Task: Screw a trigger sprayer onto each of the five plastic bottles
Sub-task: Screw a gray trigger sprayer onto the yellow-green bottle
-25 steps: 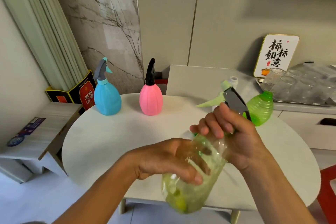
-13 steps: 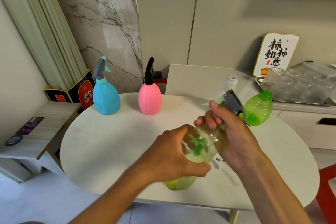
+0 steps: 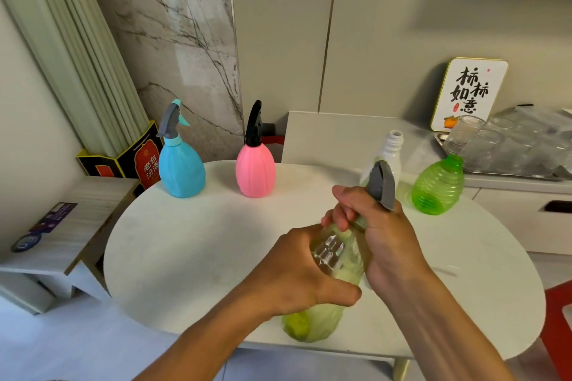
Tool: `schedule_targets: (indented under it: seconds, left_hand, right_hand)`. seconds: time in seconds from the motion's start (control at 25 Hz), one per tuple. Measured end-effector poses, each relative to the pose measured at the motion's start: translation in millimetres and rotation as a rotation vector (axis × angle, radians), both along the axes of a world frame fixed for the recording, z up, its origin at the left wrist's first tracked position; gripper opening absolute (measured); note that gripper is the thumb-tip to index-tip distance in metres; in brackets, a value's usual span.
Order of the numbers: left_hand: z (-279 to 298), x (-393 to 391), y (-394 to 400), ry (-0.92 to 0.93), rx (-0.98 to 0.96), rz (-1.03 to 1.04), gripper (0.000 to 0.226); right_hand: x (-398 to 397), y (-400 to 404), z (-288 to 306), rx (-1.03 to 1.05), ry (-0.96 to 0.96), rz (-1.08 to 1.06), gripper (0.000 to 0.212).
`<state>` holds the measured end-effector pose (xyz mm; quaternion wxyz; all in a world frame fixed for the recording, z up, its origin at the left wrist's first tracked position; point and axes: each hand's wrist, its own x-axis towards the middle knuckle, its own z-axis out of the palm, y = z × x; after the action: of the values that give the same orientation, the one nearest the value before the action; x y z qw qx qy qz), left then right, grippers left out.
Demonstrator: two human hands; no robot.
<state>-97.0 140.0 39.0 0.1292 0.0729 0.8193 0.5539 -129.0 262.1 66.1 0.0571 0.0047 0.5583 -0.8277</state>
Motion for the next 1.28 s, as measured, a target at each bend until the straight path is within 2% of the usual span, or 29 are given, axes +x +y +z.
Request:
schedule_targets:
  seconds: [0.16, 0.24, 0.28, 0.36, 0.4, 0.48, 0.6, 0.76, 0.88, 1.04, 1.2, 1.28]
  left_hand:
    - [-3.4, 0.3, 4.2, 0.085, -0.052, 0.047, 0.05]
    - [-4.3, -5.4, -0.8, 0.128, -0.047, 0.153, 0.063]
    - [-3.6, -9.4, -4.0, 0.139, -0.012, 0.223, 0.067]
    - [-1.0, -18.1, -9.5, 0.16, 0.002, 0.288, 0.067]
    - [0.8, -21.6, -10.7, 0.172, -0.044, 0.27, 0.068]
    - [3.1, -25.8, -12.3, 0.167, -0.119, 0.23, 0.077]
    - [7.3, -33.5, -23.6, 0.083, -0.109, 0.3, 0.089]
    - [21.6, -40.7, -47.8, 0.12, -0.093, 0.396, 0.06]
    - [24.3, -37.1, -51.5, 0.174, -0.178, 0.373, 0.055]
    - [22.2, -36.0, -55.3, 0.251, -0.308, 0.358, 0.056]
    - [21.5, -36.8, -54.6, 0.24, -0.333, 0.357, 0.056]
    - [22.7, -35.6, -53.0, 0.262, -0.323, 0.366, 0.057]
  right_hand:
    - [0.1, 2.0, -2.9, 0.105, 0.047, -0.043, 0.042]
    - [2.4, 2.0, -3.7, 0.197, 0.096, 0.033, 0.017]
    - [4.2, 0.1, -4.1, 0.264, 0.109, 0.108, 0.018]
    - [9.2, -6.8, -10.9, 0.389, 0.132, 0.189, 0.046]
    - [10.9, -11.8, -13.9, 0.437, 0.13, 0.134, 0.051]
    - [8.0, -17.6, -16.5, 0.527, 0.12, -0.008, 0.052]
    - [-26.9, -11.3, -4.9, 0.609, 0.218, -0.191, 0.058]
    - [-104.5, -17.4, 3.8, 0.944, 0.306, -0.346, 0.067]
    - [-146.8, -32.8, -27.5, 1.099, 0.3, -0.347, 0.063]
    - [-163.7, -43.4, -70.7, 1.139, 0.225, -0.349, 0.073]
    - [-162.6, -46.7, -79.7, 1.136, 0.241, -0.396, 0.085]
    - [-162.1, -47.4, -76.9, 1.091, 0.204, -0.367, 0.098]
